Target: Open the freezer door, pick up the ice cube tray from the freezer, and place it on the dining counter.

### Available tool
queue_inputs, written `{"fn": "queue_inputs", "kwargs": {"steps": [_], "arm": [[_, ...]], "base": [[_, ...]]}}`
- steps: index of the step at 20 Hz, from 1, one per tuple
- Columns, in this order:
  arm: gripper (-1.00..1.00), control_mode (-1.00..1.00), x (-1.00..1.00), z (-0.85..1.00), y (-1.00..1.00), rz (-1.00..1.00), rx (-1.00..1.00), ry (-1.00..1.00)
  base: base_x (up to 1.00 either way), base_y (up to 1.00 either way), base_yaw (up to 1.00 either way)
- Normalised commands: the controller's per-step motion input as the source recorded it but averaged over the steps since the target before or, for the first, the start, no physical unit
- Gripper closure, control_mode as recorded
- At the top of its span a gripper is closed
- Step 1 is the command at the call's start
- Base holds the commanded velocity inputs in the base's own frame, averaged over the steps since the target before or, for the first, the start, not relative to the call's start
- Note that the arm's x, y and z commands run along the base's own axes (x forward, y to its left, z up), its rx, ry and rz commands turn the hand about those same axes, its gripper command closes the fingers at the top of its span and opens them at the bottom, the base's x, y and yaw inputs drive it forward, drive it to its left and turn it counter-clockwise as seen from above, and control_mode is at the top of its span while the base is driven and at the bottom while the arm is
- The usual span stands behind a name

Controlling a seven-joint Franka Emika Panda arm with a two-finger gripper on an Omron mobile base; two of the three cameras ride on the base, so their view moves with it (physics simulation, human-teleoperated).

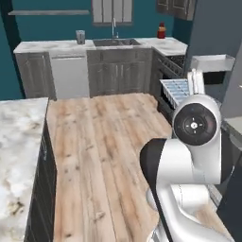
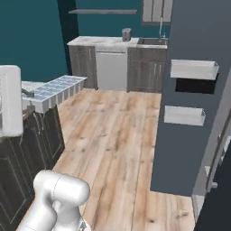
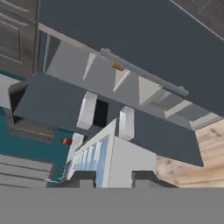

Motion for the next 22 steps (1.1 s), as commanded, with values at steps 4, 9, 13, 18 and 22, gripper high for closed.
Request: {"fn": "queue_inputs", "kwargs": {"steps": [4, 9, 13, 18, 22], "arm": [[1.0, 1.0, 0.0, 0.0, 0.0, 0.0, 0.0, 0.0], [1.0, 1.0, 0.0, 0.0, 0.0, 0.0, 0.0, 0.0], [1.0, 1.0, 0.0, 0.0, 0.0, 0.0, 0.0, 0.0], [1.0, 1.0, 0.0, 0.0, 0.0, 0.0, 0.0, 0.0], [1.0, 1.0, 0.0, 0.0, 0.0, 0.0, 0.0, 0.0]], "base": [[0.0, 0.07, 0.92], [-0.14, 0.21, 0.9], [-0.52, 0.53, 0.81], [-0.28, 0.69, 0.69], [-0.11, 0.68, 0.57]]}}
